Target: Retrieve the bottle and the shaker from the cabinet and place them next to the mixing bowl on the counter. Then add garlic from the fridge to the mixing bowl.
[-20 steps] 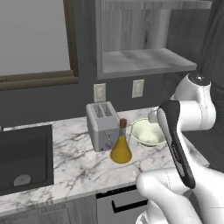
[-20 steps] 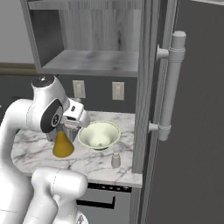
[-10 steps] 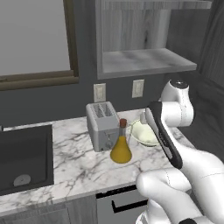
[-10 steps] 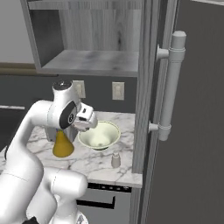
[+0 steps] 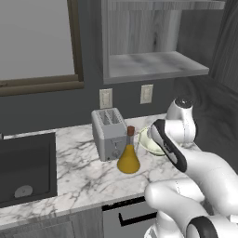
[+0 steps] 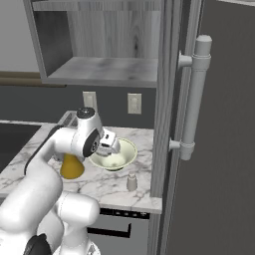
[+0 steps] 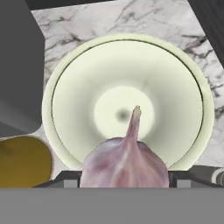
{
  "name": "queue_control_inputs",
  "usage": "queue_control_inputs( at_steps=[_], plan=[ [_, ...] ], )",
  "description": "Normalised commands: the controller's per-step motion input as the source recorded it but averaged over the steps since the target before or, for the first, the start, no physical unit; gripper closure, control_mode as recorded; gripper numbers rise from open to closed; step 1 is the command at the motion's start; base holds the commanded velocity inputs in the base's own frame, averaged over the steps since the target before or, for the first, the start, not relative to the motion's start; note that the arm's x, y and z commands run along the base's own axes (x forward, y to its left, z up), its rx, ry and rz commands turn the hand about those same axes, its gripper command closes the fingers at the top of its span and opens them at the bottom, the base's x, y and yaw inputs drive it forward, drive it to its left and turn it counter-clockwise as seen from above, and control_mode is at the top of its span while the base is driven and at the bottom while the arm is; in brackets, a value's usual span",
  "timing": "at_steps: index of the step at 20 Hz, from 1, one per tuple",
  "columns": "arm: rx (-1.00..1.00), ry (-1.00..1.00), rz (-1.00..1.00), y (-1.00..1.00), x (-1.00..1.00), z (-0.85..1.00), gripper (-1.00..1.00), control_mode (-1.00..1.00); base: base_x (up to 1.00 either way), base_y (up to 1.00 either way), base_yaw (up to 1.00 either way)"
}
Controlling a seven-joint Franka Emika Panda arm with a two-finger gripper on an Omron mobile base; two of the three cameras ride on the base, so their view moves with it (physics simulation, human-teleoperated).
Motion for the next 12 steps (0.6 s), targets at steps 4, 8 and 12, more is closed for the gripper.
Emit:
queue_control_inputs(
  at_steps=[4,8,12],
  plan=[
    [0.00,0.02,0.00,-0.03,0.43,-0.33,1.00,-1.00,0.00,0.00,0.00],
    [0.00,0.01,0.00,-0.03,0.35,-0.35,1.00,-1.00,0.00,0.00,0.00],
    [0.00,0.00,0.00,-0.11,0.32,-0.22,1.00,-1.00,0.00,0.00,0.00]
  ],
)
